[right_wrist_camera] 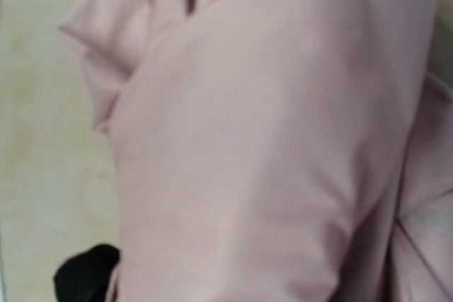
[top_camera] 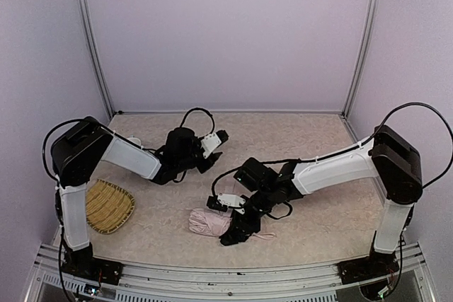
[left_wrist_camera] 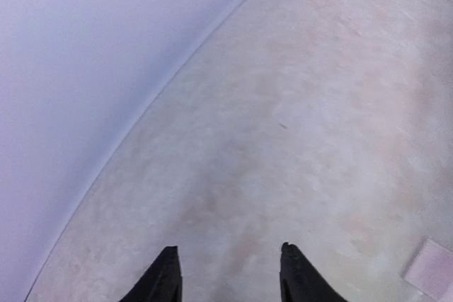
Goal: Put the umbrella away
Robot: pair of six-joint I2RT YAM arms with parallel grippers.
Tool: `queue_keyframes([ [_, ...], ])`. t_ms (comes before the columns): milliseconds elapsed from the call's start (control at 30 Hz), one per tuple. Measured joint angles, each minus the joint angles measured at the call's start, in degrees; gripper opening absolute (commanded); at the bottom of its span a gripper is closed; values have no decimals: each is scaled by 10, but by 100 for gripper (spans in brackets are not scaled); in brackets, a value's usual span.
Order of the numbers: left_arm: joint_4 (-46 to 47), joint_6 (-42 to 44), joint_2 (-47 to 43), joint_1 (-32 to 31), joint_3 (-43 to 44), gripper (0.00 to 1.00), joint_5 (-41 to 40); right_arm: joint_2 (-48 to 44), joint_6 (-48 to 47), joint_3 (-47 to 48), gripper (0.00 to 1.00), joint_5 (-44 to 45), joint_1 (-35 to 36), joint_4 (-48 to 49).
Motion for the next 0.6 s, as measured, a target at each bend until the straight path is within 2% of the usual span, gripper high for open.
queue_keyframes([
  [100,37,-27,0,26,31,53,-57,8,0,8,0,-27,-8,-12],
  [200,50,-51,-14,38,26,50,-94,15,0,14,0,-51,-18,-18],
  [300,43,-73,-75,31,-37,44,-118,25,-1,22,0,-79,-30,-26],
  [333,36,-84,-122,22,-75,42,-125,30,-2,26,0,-90,-35,-30],
  [433,27,-107,-266,-30,-170,35,-134,47,-9,39,0,-127,-53,-44],
  [500,26,-113,-352,-82,-218,35,-130,58,-13,43,0,-158,-67,-50],
  [600,21,-111,-456,-175,-283,51,-93,75,-19,52,0,-203,-89,-66],
])
